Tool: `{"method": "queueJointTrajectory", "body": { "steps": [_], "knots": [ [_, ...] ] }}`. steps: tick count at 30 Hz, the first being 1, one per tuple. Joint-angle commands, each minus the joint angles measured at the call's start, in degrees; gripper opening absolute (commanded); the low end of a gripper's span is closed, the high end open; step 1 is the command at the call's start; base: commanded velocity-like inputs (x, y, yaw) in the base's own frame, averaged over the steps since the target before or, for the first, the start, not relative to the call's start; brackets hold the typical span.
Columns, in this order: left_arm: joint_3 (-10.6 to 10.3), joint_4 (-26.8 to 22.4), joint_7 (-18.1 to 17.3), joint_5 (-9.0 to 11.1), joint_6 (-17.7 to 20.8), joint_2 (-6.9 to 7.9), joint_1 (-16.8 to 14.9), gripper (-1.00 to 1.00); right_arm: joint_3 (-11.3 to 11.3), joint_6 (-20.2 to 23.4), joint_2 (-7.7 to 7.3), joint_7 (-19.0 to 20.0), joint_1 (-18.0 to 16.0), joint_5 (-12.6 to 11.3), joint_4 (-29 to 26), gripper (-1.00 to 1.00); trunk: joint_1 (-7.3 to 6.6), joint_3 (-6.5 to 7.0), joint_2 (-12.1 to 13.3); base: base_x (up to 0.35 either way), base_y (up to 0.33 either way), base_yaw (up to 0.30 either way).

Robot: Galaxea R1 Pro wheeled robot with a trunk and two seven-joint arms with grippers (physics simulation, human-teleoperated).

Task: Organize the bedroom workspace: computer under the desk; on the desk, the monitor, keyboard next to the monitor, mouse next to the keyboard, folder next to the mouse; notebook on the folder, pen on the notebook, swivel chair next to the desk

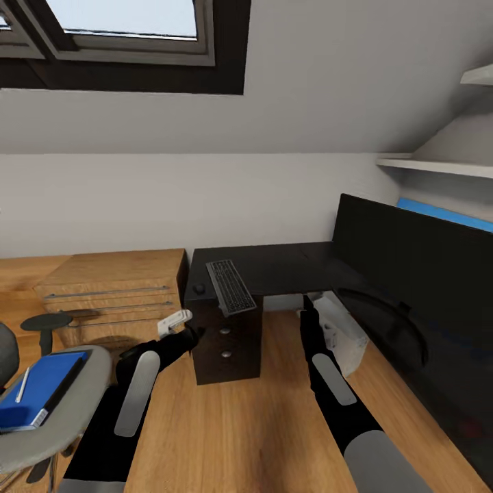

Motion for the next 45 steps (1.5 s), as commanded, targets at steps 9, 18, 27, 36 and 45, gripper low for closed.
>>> {"method": "queueJointTrajectory", "body": {
  "steps": [9,18,27,36,45],
  "knots": [
    [-0.3,-0.1,0.6,0.7,0.1,-0.07,0.0,1.00,0.2,-0.4,-0.03,0.4,0.0,-0.5,0.0,1.00,-2.01,1.56,3.6,-0.261,-0.235,0.000],
    [-1.1,-0.1,0.6,0.6,0.0,-0.03,0.0,1.00,0.3,-0.4,0.02,0.4,0.0,-0.4,0.1,1.00,-3.99,3.17,7.2,-0.258,-0.238,0.000],
    [-1.4,-0.1,0.6,0.6,0.0,-0.08,0.0,1.00,0.3,-0.4,-0.11,0.4,0.0,-0.4,0.1,1.00,-5.97,4.79,10.8,-0.258,-0.238,0.000],
    [-1.4,-0.1,0.6,0.7,0.0,-0.08,0.0,1.00,0.3,-0.4,-0.08,0.4,0.0,-0.3,0.1,1.00,-7.94,6.41,14.4,-0.258,-0.238,0.000],
    [-1.8,-0.1,0.6,0.6,0.0,-0.05,0.0,1.00,0.3,-0.5,0.05,0.3,0.0,-0.2,0.1,1.00,-9.92,8.02,18.0,-0.258,-0.238,0.000]
  ]
}}
